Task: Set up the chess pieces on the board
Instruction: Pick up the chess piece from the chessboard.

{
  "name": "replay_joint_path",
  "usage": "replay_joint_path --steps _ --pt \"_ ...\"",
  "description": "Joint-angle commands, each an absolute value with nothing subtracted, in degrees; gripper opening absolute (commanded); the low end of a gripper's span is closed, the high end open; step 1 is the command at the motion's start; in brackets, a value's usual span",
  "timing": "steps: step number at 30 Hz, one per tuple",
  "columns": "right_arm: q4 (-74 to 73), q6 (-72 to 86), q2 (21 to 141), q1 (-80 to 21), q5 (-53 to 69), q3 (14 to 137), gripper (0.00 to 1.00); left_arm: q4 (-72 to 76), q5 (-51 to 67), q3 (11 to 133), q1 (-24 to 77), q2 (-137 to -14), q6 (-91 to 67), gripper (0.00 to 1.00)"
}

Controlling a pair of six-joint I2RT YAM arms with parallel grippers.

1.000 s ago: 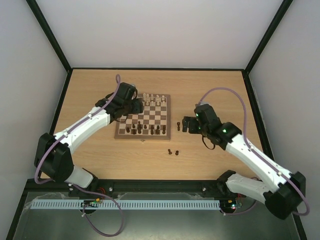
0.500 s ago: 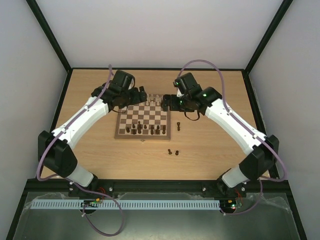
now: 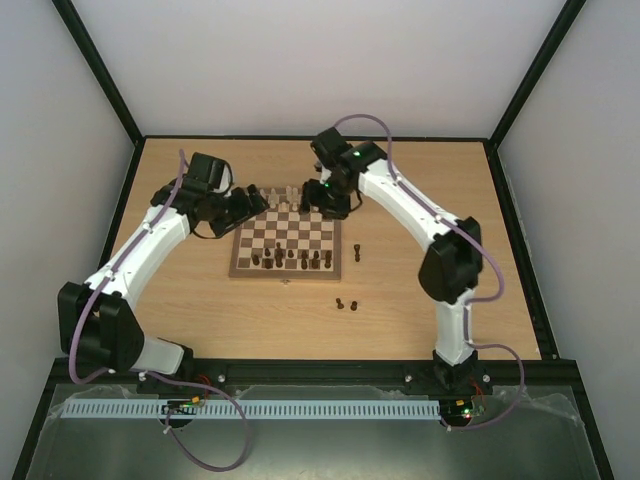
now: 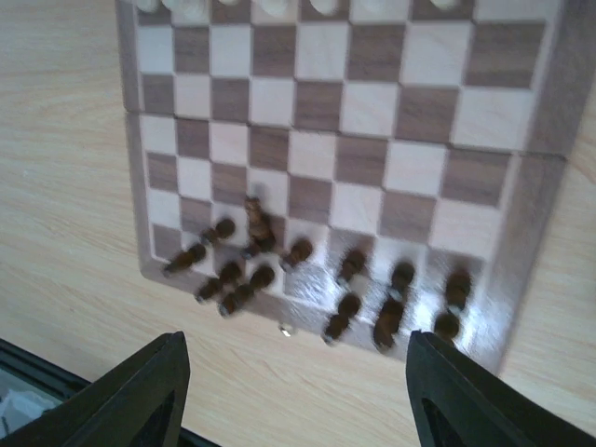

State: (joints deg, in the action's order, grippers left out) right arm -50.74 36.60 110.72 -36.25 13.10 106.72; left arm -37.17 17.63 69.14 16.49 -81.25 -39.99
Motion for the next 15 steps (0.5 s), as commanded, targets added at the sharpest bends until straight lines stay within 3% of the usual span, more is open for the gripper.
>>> replay_joint_path --steps 1,6,15 --pt "-68.25 31.89 121.94 -36.56 15.11 124.29 0.64 -39.68 21.61 69.63 14.69 -80.24 -40.56 0.99" --pt "-72.53 31.76 131.4 -36.56 14.62 133.06 0.54 -40.4 21.68 71.15 13.91 -80.38 -40.65 0.99" --pt "-68.36 35.0 134.72 -39.74 12.41 133.67 0.53 -39.85 22.73 69.42 11.59 -79.58 -39.69 0.99"
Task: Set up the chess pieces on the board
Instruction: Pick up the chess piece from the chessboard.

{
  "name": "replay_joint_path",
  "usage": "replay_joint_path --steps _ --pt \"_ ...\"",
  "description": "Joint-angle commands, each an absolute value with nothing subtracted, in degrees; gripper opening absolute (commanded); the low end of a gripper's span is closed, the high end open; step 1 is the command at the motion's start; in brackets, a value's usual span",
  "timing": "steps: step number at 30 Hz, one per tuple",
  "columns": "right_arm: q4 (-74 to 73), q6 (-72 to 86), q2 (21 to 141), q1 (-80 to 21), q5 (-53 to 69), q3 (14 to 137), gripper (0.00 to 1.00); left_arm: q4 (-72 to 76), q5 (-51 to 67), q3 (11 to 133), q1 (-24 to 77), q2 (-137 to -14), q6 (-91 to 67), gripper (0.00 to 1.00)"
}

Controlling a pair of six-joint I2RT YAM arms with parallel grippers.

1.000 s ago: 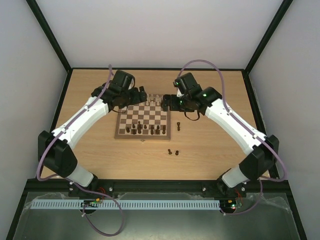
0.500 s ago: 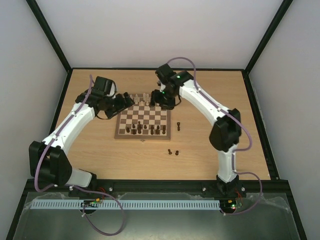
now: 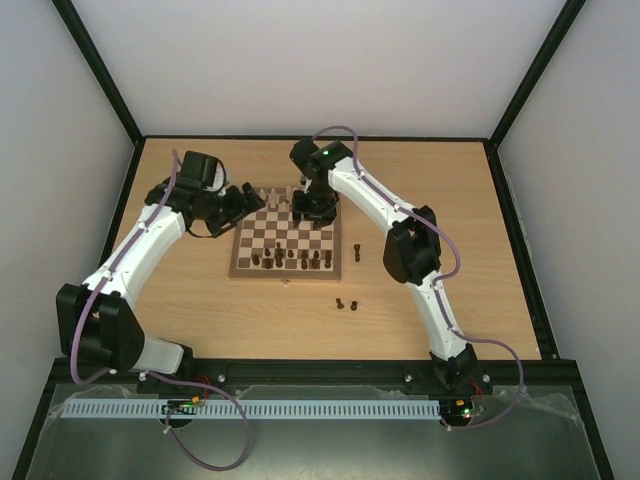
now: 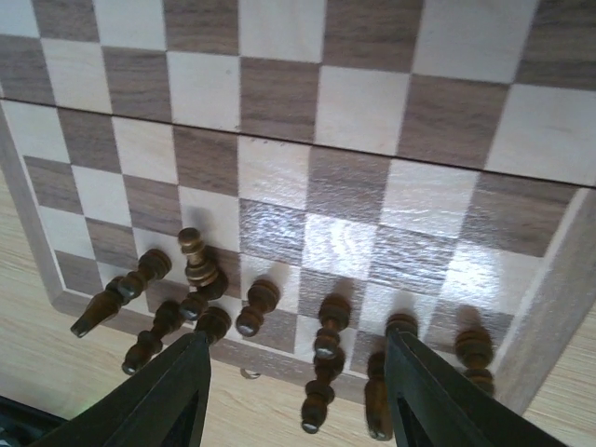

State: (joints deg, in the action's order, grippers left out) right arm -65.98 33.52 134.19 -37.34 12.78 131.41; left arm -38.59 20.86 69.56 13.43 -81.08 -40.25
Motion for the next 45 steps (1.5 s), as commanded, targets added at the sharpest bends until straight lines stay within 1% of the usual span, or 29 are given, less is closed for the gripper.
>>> replay_joint_path --steps 1,4,10,13,26,45 --pt "-67.31 35.76 135.0 -40.4 12.16 133.69 0.53 -39.82 23.19 69.09 11.0 -79.56 -39.33 0.99" --pt "-65.02 38.15 135.64 -42.01 11.04 133.64 0.52 -39.95 24.62 68.27 8.95 -79.54 -37.89 0.99" --pt "-59.65 41.92 137.35 -44.5 9.65 133.7 0.47 -39.97 26.36 67.03 6.18 -78.63 -36.07 0.99" --pt "-59.09 43.19 138.34 -45.41 8.9 133.86 0.43 -40.14 26.93 66.43 5.49 -78.05 -35.43 0.99" --pt "-57.51 45.74 140.3 -47.02 4.98 134.11 0.35 -39.31 27.92 64.03 4.66 -75.47 -34.57 0.98" --pt "-56.14 45.97 143.89 -47.56 5.11 135.39 0.34 -38.99 28.85 63.04 3.0 -75.35 -33.28 0.97"
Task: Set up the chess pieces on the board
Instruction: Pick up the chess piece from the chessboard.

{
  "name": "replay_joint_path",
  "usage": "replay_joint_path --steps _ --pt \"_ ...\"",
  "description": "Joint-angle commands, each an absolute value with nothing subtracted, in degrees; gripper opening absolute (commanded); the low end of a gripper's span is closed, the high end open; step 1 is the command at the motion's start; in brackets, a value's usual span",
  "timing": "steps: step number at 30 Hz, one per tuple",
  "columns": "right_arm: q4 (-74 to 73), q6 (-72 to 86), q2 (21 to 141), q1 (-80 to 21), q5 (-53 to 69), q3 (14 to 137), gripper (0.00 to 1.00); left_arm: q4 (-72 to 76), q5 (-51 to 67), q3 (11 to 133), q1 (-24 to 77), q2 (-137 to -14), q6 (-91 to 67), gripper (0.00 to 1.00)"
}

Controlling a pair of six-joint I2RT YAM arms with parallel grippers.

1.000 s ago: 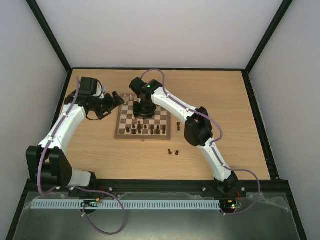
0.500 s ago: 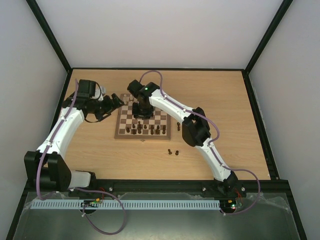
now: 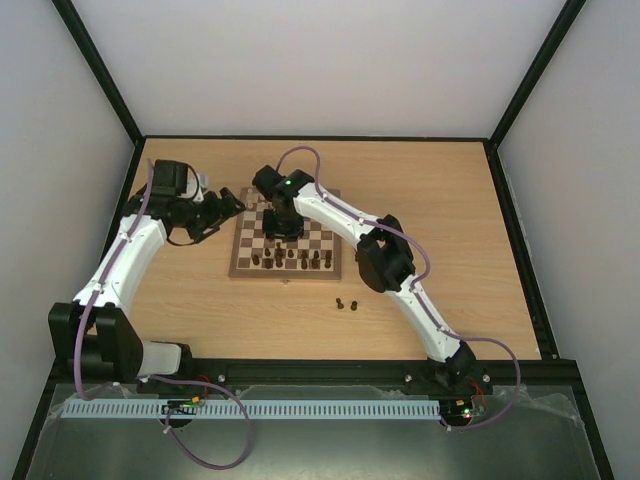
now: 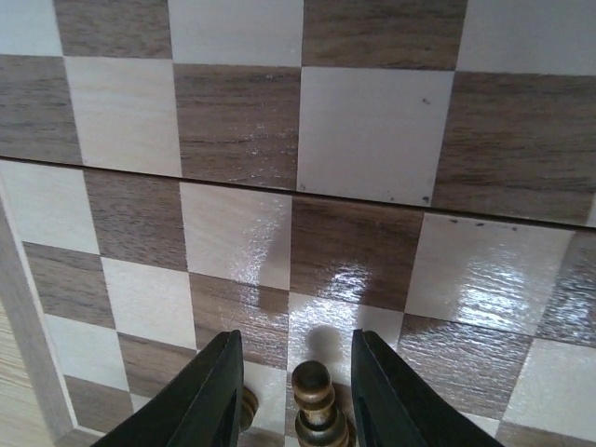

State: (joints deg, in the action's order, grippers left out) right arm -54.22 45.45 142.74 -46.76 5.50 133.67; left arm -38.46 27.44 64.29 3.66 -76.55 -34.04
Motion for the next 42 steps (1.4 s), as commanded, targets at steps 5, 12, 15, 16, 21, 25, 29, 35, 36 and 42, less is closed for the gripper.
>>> replay_joint_path --steps 5,12,15,16,21,25,29,35,36,42 --pt "-56.85 45.87 144.46 -47.71 4.41 135.35 0.33 -38.91 29.32 62.41 2.4 -75.17 -33.02 0.96" --pt "-58.16 45.58 144.76 -47.79 3.57 135.12 0.27 -38.77 29.63 61.99 1.68 -75.25 -32.62 0.96" --pt "-58.91 45.08 144.66 -47.97 2.94 135.07 0.27 -38.6 29.78 61.64 1.42 -75.31 -32.52 0.96" --pt "-59.14 44.91 144.67 -47.99 2.64 135.09 0.27 -38.51 29.93 61.54 1.41 -75.32 -32.52 0.96" --pt "-59.93 44.14 144.67 -48.21 1.95 135.0 0.27 -38.23 30.1 61.04 1.23 -75.41 -32.54 0.95" --pt "-59.89 43.82 144.75 -48.34 1.98 134.92 0.27 -37.97 30.25 60.7 1.23 -75.45 -32.53 0.95" --pt "-60.03 43.77 144.93 -48.43 2.02 134.91 0.26 -37.97 30.19 60.45 1.16 -75.32 -32.33 0.95" --pt "-60.06 43.6 145.06 -48.59 2.02 134.91 0.24 -37.78 30.41 60.12 0.9 -75.34 -32.26 0.94" --pt "-60.09 43.59 145.06 -48.59 2.09 134.91 0.24 -37.74 30.49 60.12 0.88 -75.39 -32.19 0.94" --pt "-60.0 43.52 145.37 -48.55 2.37 134.91 0.21 -37.62 30.61 60.12 0.45 -75.67 -31.9 0.93"
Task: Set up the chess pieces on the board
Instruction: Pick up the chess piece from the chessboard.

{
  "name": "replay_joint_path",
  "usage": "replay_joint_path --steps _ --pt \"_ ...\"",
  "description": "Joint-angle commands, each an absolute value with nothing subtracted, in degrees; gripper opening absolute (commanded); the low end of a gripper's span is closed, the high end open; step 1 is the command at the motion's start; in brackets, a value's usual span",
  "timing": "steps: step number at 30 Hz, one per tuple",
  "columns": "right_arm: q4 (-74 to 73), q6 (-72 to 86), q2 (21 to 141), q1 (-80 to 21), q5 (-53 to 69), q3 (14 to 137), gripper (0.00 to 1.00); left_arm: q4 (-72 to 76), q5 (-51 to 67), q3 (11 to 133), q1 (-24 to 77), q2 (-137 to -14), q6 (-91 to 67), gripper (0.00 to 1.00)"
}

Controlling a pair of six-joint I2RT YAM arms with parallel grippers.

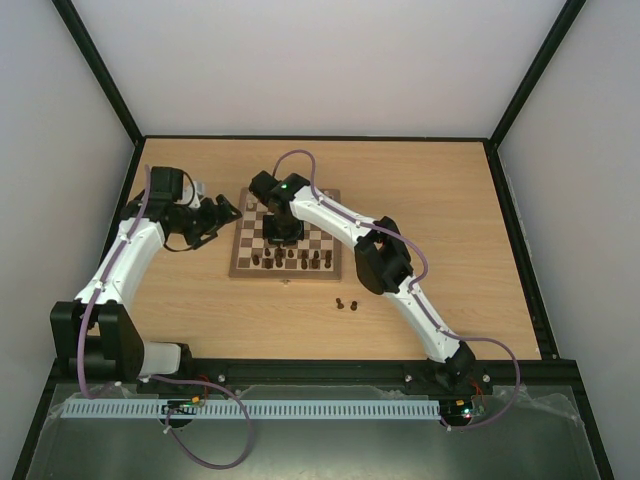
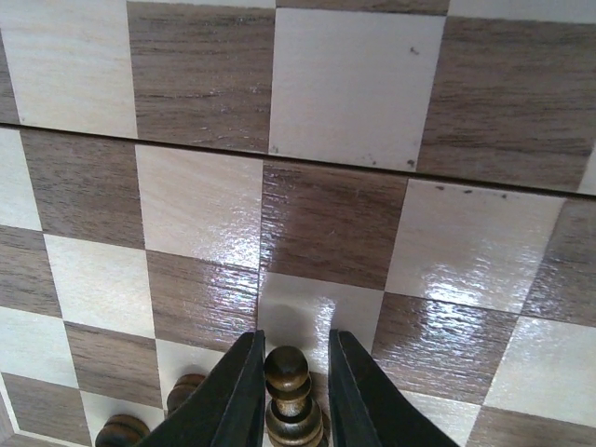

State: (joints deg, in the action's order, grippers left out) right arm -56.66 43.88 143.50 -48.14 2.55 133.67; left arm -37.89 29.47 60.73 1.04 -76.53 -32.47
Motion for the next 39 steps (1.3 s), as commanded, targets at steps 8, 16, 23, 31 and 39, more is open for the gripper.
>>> replay_joint_path --steps 8,16,23,31,39 --pt "-59.79 43.65 145.58 -48.6 2.24 135.09 0.16 -37.45 30.94 59.91 0.18 -75.85 -31.48 0.92" --pt "-58.79 44.63 146.16 -48.11 2.98 135.35 0.15 -37.55 31.11 59.86 -0.13 -75.76 -31.35 0.91" --pt "-57.88 45.09 146.13 -45.95 2.74 135.64 0.15 -37.62 31.11 60.0 -0.26 -75.76 -31.37 0.91" --pt "-57.52 44.65 145.7 -44.36 1.98 136.03 0.15 -37.51 31.11 59.84 -0.26 -75.93 -31.31 0.9" --pt "-57.31 44.65 145.39 -43.29 1.8 136.65 0.15 -37.54 31.08 59.75 -0.26 -75.77 -31.42 0.9"
